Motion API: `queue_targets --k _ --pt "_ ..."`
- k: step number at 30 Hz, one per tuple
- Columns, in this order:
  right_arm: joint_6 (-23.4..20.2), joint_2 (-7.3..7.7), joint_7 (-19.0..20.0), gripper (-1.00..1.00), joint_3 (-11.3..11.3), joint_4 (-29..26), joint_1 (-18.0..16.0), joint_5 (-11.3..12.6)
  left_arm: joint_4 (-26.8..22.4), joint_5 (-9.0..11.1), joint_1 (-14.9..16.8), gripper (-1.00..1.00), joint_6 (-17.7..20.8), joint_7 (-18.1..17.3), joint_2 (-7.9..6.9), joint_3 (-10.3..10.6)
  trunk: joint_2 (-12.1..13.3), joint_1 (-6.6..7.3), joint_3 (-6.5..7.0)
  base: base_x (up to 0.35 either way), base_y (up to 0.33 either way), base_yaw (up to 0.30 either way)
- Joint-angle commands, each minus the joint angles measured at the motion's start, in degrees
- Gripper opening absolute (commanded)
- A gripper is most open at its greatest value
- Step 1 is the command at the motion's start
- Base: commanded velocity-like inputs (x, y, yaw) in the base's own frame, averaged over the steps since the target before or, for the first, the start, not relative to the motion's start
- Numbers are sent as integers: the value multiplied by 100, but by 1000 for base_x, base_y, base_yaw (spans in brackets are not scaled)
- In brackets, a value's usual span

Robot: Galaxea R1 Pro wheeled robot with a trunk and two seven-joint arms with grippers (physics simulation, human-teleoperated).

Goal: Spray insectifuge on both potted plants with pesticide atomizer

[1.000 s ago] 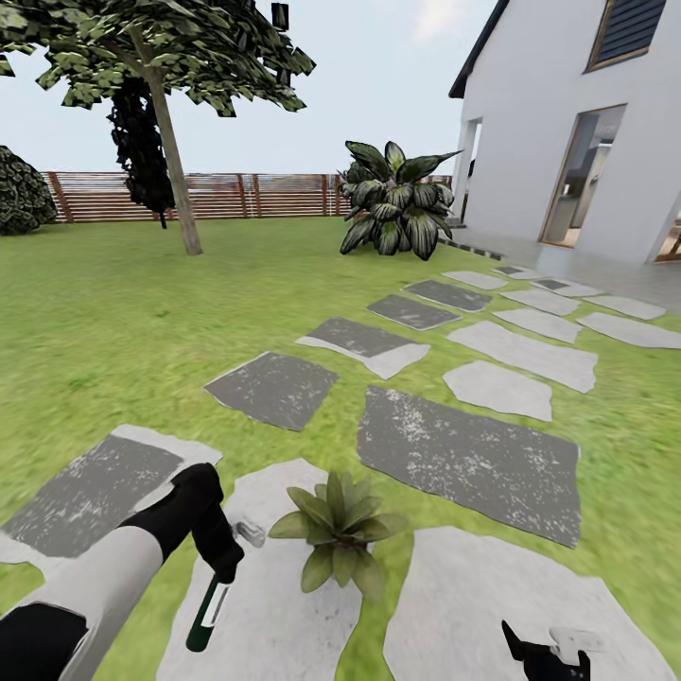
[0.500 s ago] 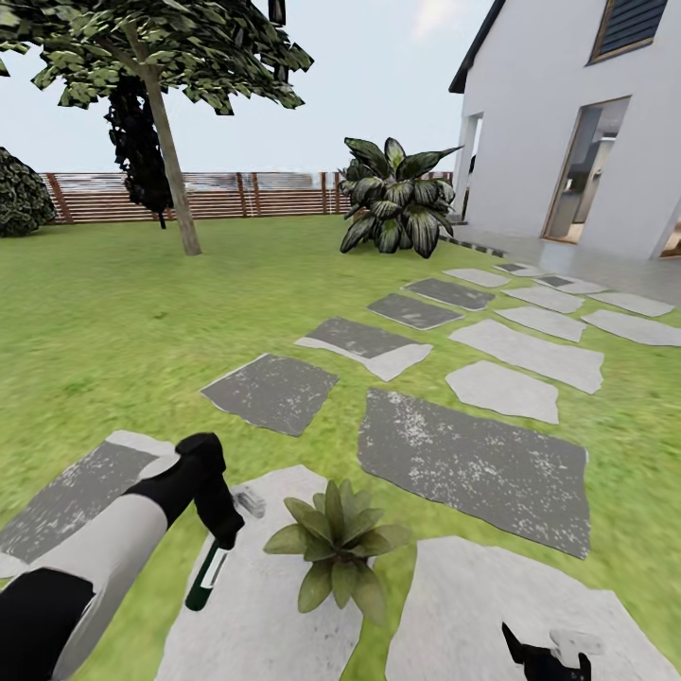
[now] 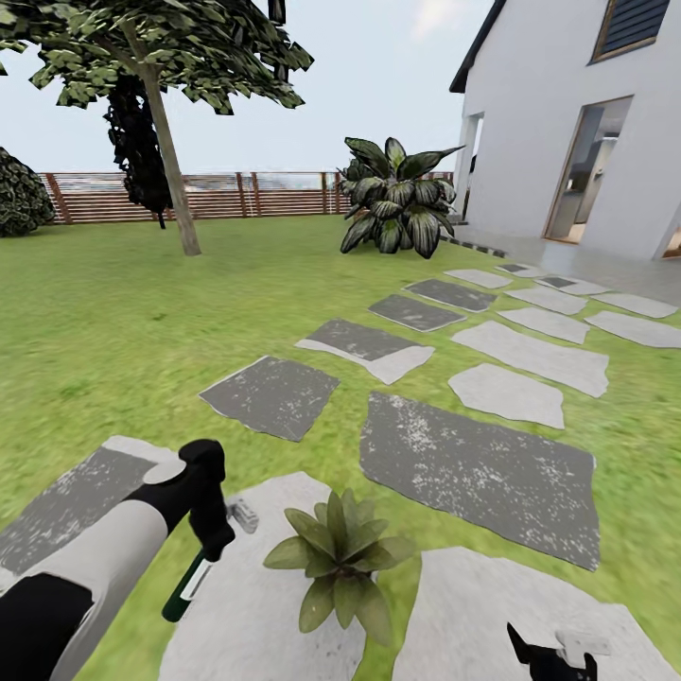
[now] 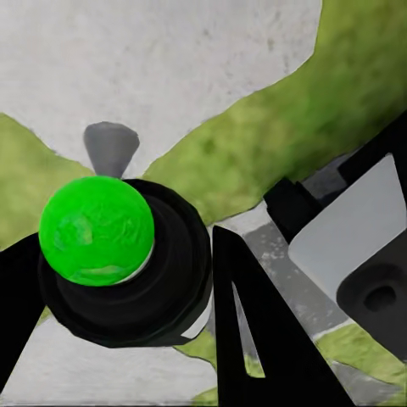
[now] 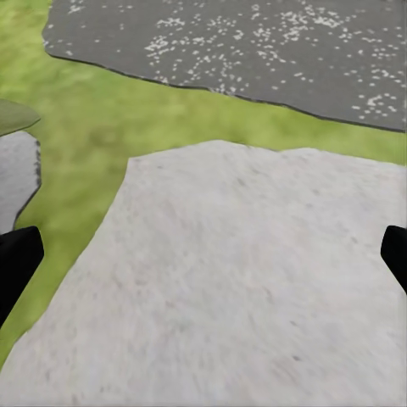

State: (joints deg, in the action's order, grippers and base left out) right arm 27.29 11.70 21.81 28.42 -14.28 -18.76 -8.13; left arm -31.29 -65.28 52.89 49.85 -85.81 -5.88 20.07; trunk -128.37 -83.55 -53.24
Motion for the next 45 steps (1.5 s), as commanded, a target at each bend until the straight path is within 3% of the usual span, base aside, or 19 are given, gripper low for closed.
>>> queue_targets --k 1,9,14,27,35,45 --pt "22 -1 25 100 50 4 -5 -57 11 -40 -1 -100 57 -48 -7 52 -2 1 -5 5 2 0" --pt "22 -1 25 100 50 6 -5 -57 1 -52 -188 -100 70 -38 12 83 -2 1 -5 1 0 0" --pt "22 -1 25 100 50 4 -5 -57 -25 -53 -176 -100 85 -36 86 95 -2 1 -5 24 0 0" --pt "22 0 17 100 50 4 -5 -48 -34 -134 -119 -100 123 -35 67 91 -2 1 -21 13 0 0" --pt "22 -1 17 100 50 4 -5 -48 -27 -134 -148 -100 121 -33 74 106 -323 -175 -211 0 0 0" --pt "22 5 20 100 50 4 -5 -48 -19 -142 -201 -100 113 -26 -40 102 -724 -394 -451 0 0 0"
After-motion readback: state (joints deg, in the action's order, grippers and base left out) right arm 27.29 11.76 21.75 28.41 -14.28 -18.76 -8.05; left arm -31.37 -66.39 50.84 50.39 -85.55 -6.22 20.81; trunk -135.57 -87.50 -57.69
